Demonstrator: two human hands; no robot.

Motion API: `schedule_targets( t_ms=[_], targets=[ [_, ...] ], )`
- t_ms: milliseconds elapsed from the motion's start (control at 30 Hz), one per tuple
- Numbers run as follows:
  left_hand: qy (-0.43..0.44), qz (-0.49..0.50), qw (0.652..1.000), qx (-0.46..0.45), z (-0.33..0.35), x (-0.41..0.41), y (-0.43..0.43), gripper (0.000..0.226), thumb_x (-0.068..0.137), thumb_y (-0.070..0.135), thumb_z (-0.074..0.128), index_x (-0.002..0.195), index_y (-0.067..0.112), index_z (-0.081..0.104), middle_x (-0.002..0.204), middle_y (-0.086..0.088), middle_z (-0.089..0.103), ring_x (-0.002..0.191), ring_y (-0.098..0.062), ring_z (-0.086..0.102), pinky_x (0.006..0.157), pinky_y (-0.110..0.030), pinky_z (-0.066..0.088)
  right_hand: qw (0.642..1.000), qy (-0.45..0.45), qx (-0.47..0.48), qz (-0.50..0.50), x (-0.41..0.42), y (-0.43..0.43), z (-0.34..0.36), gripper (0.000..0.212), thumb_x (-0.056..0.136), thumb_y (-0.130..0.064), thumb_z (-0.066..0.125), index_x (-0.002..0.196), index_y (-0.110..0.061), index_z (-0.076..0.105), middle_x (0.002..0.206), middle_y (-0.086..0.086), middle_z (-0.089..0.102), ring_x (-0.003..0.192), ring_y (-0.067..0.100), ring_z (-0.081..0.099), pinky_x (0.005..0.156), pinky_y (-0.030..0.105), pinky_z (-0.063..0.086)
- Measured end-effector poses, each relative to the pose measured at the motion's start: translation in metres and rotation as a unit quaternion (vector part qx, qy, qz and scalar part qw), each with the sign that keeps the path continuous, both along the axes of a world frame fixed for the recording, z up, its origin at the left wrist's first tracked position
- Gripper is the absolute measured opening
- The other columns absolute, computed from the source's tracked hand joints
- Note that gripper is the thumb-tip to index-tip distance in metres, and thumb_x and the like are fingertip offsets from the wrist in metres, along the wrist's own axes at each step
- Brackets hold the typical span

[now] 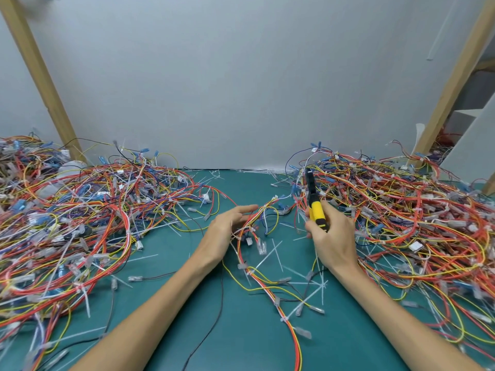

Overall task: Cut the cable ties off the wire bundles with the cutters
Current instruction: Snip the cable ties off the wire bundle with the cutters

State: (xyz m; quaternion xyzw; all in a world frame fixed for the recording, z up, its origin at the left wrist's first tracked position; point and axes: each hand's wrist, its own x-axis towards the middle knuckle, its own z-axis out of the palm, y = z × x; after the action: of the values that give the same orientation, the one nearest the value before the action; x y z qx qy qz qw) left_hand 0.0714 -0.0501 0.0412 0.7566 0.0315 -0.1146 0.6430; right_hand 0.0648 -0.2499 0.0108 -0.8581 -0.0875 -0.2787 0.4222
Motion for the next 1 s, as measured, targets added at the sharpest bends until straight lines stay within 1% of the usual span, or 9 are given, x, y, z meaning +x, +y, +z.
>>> schedule_targets(
  t_ms=[67,167,333,467,533,633,733,833,1000],
  targets=[
    [0.003,0.008,1.000,0.000,-0.003,0.002,0.000,0.040,0.103,0.000,0.031,0.142,0.005,0.040,0.123,-0.012,0.054,0.105,-0.025,0.049,0.060,-0.027,0.033,1.000,0.019,0.003,0.018,-0.001,0.000,0.001,0.017,0.068,-0.029,0.055,0.073,-0.013,0.057,0.059,0.011,0.055,0.061,0.033,0.056,0.060,0.050,0.049],
    [0.008,0.015,1.000,-0.006,-0.003,0.005,0.002,0.041,0.102,-0.002,0.032,0.142,0.004,0.041,0.122,-0.014,0.054,0.105,-0.027,0.049,0.061,-0.027,0.033,0.999,0.017,-0.008,0.036,-0.002,0.001,0.002,0.010,0.070,-0.028,0.057,0.073,-0.019,0.059,0.060,0.007,0.057,0.061,0.031,0.056,0.060,0.048,0.048],
    [0.009,0.007,1.000,-0.021,-0.005,0.006,0.005,0.043,0.101,-0.007,0.027,0.139,0.005,0.043,0.117,-0.012,0.055,0.104,-0.029,0.050,0.061,-0.027,0.034,0.998,0.033,-0.003,0.055,0.003,0.000,0.002,0.016,0.070,-0.027,0.059,0.080,-0.016,0.061,0.070,0.009,0.065,0.068,0.032,0.061,0.063,0.045,0.051],
    [-0.070,0.024,0.997,-0.029,-0.017,-0.005,0.014,0.040,0.097,-0.005,0.036,0.128,0.006,0.058,0.099,-0.010,0.070,0.087,-0.031,0.064,0.073,-0.032,0.046,0.993,0.056,0.059,0.086,0.002,0.001,0.003,0.009,0.065,-0.020,0.058,0.072,-0.015,0.062,0.064,0.016,0.060,0.062,0.036,0.061,0.047,0.021,0.048],
    [-0.132,0.011,0.991,-0.036,-0.023,-0.015,0.018,0.039,0.087,0.004,0.045,0.118,0.015,0.065,0.106,-0.004,0.074,0.094,-0.028,0.070,0.086,-0.032,0.050,0.992,0.063,0.057,0.095,0.003,0.001,0.003,0.008,0.064,-0.018,0.057,0.070,-0.015,0.061,0.064,0.016,0.059,0.060,0.034,0.060,0.046,0.015,0.045],
    [-0.156,-0.041,0.985,-0.052,-0.025,-0.018,0.024,0.057,0.067,0.008,0.043,0.118,0.019,0.065,0.115,0.001,0.072,0.105,-0.019,0.068,0.089,-0.023,0.052,0.990,0.066,0.077,0.101,0.005,0.001,0.003,0.009,0.063,-0.017,0.057,0.070,-0.016,0.062,0.065,0.014,0.060,0.059,0.031,0.061,0.046,0.019,0.046],
    [-0.158,-0.080,0.984,-0.033,-0.025,-0.014,0.030,0.064,0.066,0.005,0.045,0.127,0.018,0.058,0.119,-0.001,0.070,0.097,-0.016,0.068,0.085,-0.020,0.053,0.988,0.075,0.090,0.101,0.010,-0.001,0.001,0.010,0.062,-0.017,0.056,0.070,-0.016,0.062,0.067,0.016,0.060,0.056,0.027,0.062,0.047,0.031,0.050],
    [-0.169,-0.108,0.980,-0.008,-0.027,-0.015,0.036,0.059,0.068,0.005,0.052,0.124,0.022,0.060,0.120,0.001,0.068,0.097,-0.013,0.067,0.081,-0.018,0.051,0.989,0.075,0.087,0.095,0.010,-0.001,-0.001,0.008,0.063,-0.018,0.057,0.069,-0.019,0.062,0.065,0.013,0.061,0.055,0.024,0.063,0.048,0.027,0.050],
    [-0.160,-0.091,0.983,-0.017,-0.028,-0.011,0.040,0.038,0.068,0.030,0.063,0.106,0.029,0.068,0.118,0.002,0.067,0.106,-0.025,0.066,0.092,-0.026,0.046,0.989,0.079,0.081,0.093,0.008,-0.001,0.000,0.006,0.064,-0.018,0.057,0.069,-0.018,0.061,0.064,0.014,0.060,0.054,0.021,0.064,0.047,0.027,0.050]
  ],
)
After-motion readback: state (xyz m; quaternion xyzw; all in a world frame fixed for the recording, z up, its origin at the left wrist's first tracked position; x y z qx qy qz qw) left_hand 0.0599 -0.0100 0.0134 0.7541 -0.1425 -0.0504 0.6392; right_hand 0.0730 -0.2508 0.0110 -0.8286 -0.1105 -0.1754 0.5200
